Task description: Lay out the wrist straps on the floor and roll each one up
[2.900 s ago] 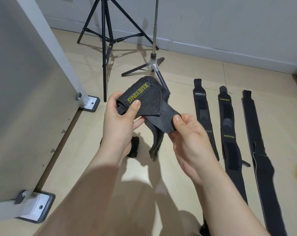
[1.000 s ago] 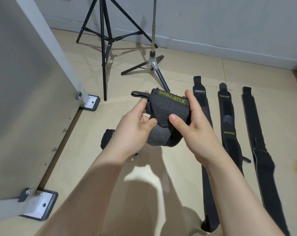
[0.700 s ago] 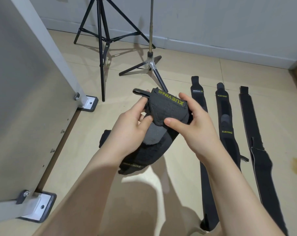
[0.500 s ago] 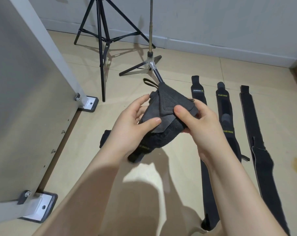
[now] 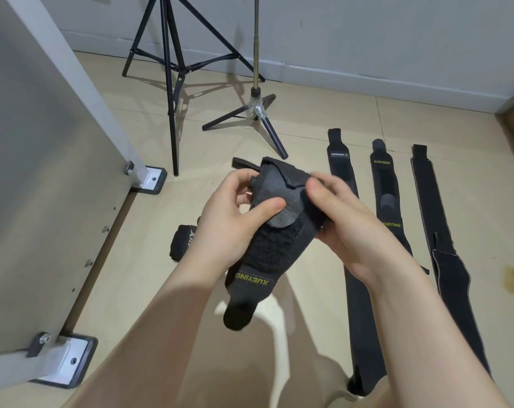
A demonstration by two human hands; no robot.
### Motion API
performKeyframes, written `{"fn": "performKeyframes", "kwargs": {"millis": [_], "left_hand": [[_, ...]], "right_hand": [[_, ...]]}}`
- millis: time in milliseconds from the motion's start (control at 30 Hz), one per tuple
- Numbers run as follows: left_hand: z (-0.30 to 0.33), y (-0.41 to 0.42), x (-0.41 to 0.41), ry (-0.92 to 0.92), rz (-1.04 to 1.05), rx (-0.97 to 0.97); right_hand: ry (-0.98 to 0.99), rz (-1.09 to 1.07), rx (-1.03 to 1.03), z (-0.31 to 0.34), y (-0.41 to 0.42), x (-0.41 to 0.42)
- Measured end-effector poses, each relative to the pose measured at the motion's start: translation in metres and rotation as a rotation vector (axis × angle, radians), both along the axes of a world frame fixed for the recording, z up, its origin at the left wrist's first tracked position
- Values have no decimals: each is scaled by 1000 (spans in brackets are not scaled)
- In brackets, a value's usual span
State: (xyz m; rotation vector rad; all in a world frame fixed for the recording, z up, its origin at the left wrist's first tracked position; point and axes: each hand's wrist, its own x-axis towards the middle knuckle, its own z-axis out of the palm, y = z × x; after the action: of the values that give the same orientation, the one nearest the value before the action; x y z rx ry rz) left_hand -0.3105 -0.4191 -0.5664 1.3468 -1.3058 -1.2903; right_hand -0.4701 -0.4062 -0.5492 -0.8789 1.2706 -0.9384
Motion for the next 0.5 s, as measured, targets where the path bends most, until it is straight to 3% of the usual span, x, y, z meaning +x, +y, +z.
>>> {"fn": "performKeyframes", "kwargs": {"millis": [100, 200, 367, 500], "left_hand": [[1, -3, -2, 17, 74, 8], [1, -1, -8, 130, 141, 68], [1, 1, -7, 344, 148, 239], [-2, 3, 1, 347, 66, 291]], "right_hand": [[90, 11, -186, 1, 2, 3], [157, -81, -225, 0, 2, 7], [73, -185, -86, 1, -4, 6], [26, -130, 106, -3, -6, 3]]}}
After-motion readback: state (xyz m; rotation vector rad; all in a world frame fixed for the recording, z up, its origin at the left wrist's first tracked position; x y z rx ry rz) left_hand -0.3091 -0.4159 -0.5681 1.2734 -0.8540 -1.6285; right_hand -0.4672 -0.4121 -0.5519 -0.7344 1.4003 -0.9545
